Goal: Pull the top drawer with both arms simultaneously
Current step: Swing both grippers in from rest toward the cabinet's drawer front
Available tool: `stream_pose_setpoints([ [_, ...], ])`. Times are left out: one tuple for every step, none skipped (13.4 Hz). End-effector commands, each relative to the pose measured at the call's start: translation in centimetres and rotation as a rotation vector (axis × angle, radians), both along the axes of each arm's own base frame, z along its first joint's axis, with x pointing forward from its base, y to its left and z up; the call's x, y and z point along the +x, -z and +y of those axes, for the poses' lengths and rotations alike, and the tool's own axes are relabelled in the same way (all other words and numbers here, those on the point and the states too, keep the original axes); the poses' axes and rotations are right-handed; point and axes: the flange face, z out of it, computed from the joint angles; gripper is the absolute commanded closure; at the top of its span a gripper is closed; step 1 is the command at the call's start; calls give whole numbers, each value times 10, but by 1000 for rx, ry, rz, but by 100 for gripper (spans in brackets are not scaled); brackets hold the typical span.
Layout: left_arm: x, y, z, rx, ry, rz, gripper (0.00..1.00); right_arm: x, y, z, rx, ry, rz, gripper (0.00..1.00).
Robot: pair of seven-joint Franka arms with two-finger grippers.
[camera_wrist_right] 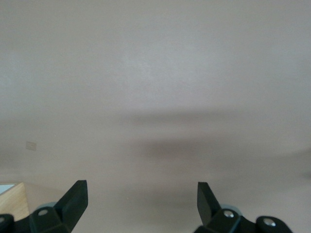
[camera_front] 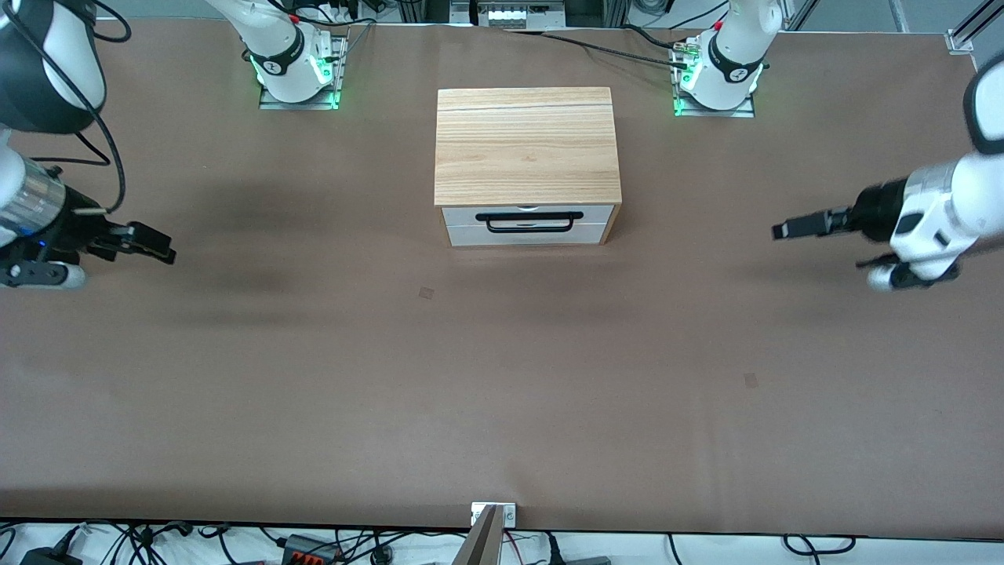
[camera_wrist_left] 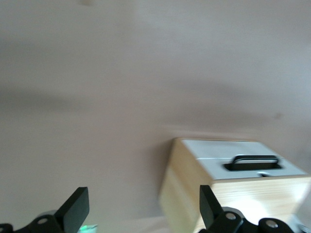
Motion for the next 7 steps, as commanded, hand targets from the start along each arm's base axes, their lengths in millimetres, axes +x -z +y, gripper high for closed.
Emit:
stream_pose_setpoints([
  [16, 12, -13, -85, 63, -36, 0, 8, 21, 14, 38, -14, 30, 0],
  [17, 23, -21, -94, 78, -21, 0, 12, 43, 26, 37, -39, 66, 0],
  [18, 30, -26, -137, 92, -20, 0, 15, 58, 38, 43, -70, 88, 0],
  [19, 38, -31, -199, 125, -50, 0, 17, 71, 52, 93, -83, 107, 0],
  [18, 53, -33, -242, 155, -87, 0, 17, 72, 68, 204, -56, 112, 0],
  [16, 67, -36, -295, 174, -117, 0, 18, 80, 86, 327, -27, 130, 0],
  [16, 83, -38, -347, 191, -145, 0, 19, 91, 105, 390, -26, 152, 0],
])
